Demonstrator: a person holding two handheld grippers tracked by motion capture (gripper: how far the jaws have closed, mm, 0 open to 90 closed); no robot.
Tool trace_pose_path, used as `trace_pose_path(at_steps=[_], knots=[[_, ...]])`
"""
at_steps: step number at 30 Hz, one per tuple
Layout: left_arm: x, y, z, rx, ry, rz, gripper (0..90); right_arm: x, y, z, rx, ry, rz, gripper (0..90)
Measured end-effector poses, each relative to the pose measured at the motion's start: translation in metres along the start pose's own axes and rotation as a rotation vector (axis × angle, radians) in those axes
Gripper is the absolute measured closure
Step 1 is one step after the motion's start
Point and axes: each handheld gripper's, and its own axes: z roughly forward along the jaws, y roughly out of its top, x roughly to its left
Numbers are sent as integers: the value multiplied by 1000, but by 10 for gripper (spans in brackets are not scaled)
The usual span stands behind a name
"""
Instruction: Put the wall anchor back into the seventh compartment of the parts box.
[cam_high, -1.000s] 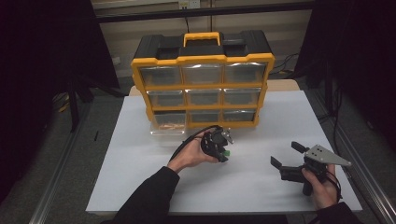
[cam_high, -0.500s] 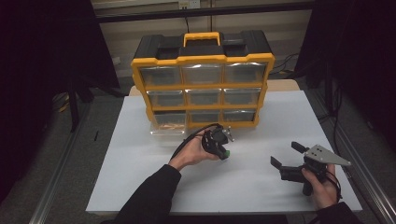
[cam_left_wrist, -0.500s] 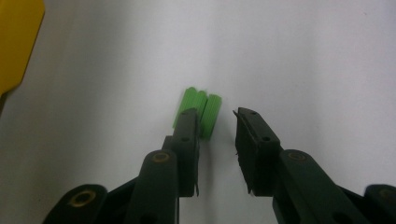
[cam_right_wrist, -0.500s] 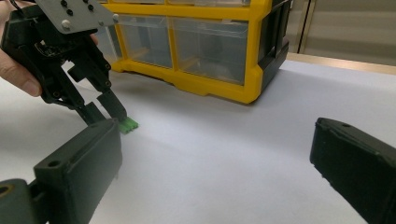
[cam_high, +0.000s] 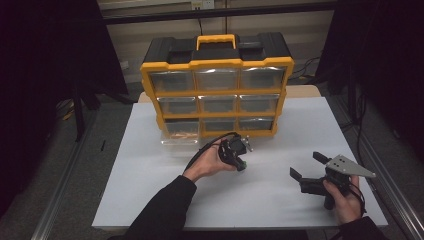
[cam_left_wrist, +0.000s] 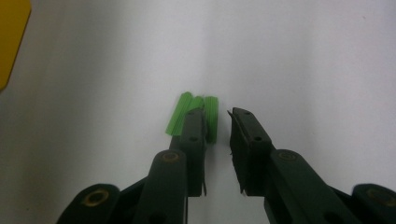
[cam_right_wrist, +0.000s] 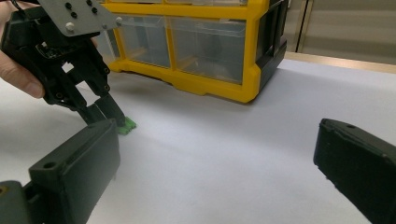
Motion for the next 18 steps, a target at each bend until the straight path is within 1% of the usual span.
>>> trace_pose_path(at_steps=[1,2,3,4,5,6,7,8,9,11,12,16,17,18], knots=[[2,1,-1,10,-2,12,760,0,0,0,1,-2,3,1],[2,2,0,12,-1,11,765,0,0,0,1,-2,0,1],[3,2,1,5,7,19,768,0,0,0,1,-1,0,2],[3,3,1,8,1,16,769,0,0,0,0,-1,0,2],[2,4,0,25,0,12,771,0,0,0,1,0,-1,2],[2,5,0,25,1,25,773,0,0,0,1,0,-1,2],[2,5,1,27,6,28,779,0,0,0,2,2,-3,3],[1,5,1,32,-2,5,783,0,0,0,1,1,-2,2],[1,6,0,42,-2,16,789,0,0,0,1,1,-2,3],[-1,7,2,32,-3,14,817,0,0,0,1,0,-3,3],[-1,7,2,40,0,19,835,0,0,0,1,1,-2,3],[0,8,0,59,-10,26,845,0,0,0,1,1,-1,3],[0,8,1,56,-6,24,846,0,0,0,1,1,-2,3],[0,8,1,48,-12,11,846,0,0,0,2,3,-4,3]])
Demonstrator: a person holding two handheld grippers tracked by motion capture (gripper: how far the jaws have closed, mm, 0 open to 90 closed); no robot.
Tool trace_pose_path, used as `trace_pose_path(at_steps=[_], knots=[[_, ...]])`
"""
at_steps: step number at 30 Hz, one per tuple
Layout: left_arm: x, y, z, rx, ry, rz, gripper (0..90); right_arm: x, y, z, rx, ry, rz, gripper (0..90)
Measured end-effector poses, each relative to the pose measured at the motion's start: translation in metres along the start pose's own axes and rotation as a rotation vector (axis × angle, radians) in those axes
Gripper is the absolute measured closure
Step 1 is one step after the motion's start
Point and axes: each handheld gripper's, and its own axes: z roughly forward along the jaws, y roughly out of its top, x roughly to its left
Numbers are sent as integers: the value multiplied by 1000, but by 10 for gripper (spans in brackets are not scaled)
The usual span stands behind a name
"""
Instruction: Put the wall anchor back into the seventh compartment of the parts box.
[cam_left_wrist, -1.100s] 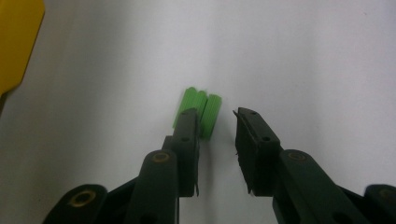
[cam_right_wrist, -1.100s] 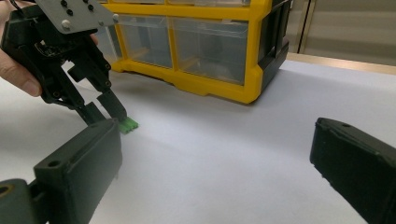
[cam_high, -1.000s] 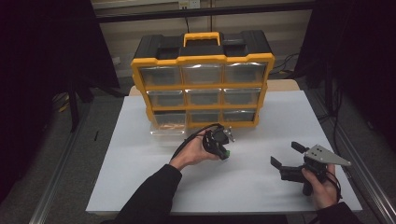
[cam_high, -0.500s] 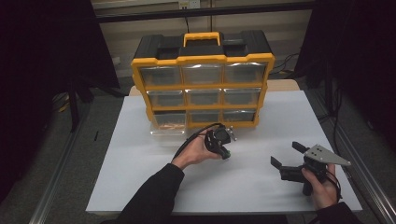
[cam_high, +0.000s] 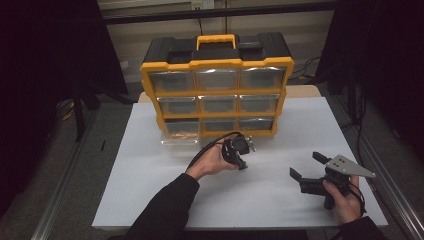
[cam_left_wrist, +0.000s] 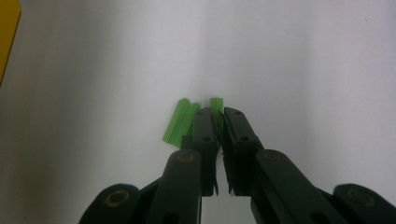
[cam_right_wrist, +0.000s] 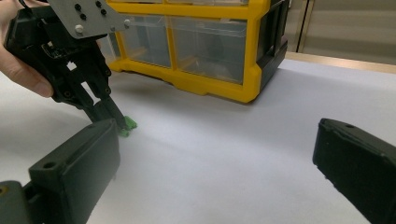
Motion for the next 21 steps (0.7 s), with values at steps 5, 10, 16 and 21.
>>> trace_pose_path(at_steps=[5,10,16,21], knots=[[1,-1,-1,1,-5,-7,847,0,0,0,-3,-3,5,3],[-1,-6,-3,17,6,-61,848,0,0,0,-2,-3,5,3],[4,-14,-8,-33,6,-81,848,0,0,0,-1,-5,5,3],[4,-17,-16,-72,-7,-77,848,0,0,0,-1,-3,6,3]])
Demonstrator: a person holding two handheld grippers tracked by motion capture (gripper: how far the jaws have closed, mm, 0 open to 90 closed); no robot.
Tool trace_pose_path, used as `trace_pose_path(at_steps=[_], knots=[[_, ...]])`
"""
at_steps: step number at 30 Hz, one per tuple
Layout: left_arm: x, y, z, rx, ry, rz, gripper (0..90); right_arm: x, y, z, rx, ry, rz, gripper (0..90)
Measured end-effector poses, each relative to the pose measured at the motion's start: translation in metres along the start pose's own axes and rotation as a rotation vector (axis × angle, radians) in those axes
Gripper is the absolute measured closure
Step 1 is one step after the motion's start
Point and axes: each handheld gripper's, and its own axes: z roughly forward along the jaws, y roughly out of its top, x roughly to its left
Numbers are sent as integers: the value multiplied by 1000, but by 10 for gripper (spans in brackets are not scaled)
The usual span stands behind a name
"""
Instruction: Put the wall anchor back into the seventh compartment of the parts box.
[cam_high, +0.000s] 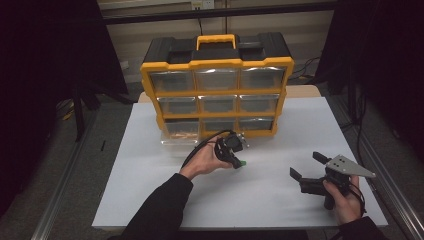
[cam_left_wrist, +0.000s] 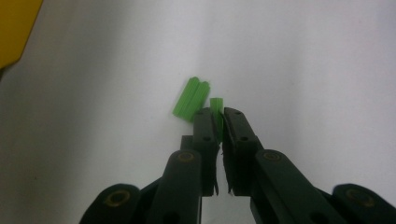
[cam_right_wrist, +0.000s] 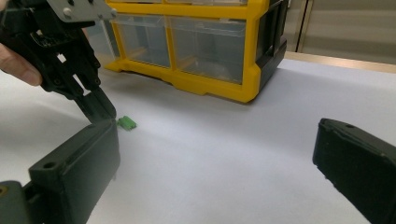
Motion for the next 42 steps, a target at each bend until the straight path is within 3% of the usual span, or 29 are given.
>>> trace_pose_path(at_steps=[3,4,9,12,24,34,42], knots=[[-1,-1,-4,-19,-3,-2,848,0,0,0,0,0,0,3],[-3,-2,-5,-37,0,-24,848,0,0,0,-2,-1,-1,3],[-1,-7,-10,-86,-4,-12,848,0,0,0,-2,-2,0,3],[-3,-11,-12,-113,8,-50,848,0,0,0,-2,-1,0,3],[-1,-23,-28,-228,18,-68,848,0,0,0,-2,0,-2,5],[1,-31,-43,-298,29,-82,848,1,0,0,-7,0,-9,6],[5,-33,-57,-330,28,-68,848,1,0,0,-8,2,-10,6]])
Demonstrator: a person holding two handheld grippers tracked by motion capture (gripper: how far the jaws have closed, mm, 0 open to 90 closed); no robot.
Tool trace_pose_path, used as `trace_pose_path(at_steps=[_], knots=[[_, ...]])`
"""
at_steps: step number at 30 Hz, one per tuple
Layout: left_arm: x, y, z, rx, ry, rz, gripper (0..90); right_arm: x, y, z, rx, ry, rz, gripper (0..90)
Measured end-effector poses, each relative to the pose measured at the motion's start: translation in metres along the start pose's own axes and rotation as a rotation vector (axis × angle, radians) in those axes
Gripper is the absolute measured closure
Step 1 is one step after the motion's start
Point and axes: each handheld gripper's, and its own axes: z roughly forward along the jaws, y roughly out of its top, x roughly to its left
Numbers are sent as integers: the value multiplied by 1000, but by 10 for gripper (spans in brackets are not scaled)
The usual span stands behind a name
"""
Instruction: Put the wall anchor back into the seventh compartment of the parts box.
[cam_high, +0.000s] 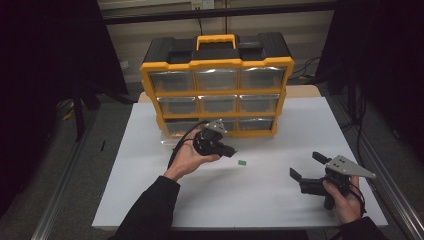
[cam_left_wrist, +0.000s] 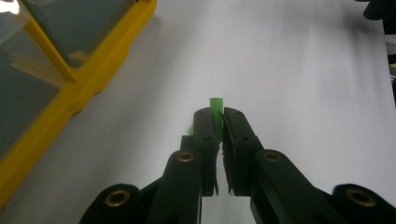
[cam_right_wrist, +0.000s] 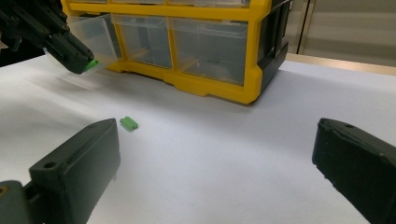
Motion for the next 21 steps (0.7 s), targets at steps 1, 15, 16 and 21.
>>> trace_pose_path(at_steps=[1,15,16,21], knots=[[1,0,-1,-9,10,1,848,0,0,0,0,0,0,6],[6,1,-33,-122,41,-32,848,1,0,-1,-10,2,-2,5],[8,1,-37,-129,46,-39,848,1,0,0,-13,2,-2,5],[13,-3,-49,-154,58,-58,848,1,0,-1,-17,1,-4,5]])
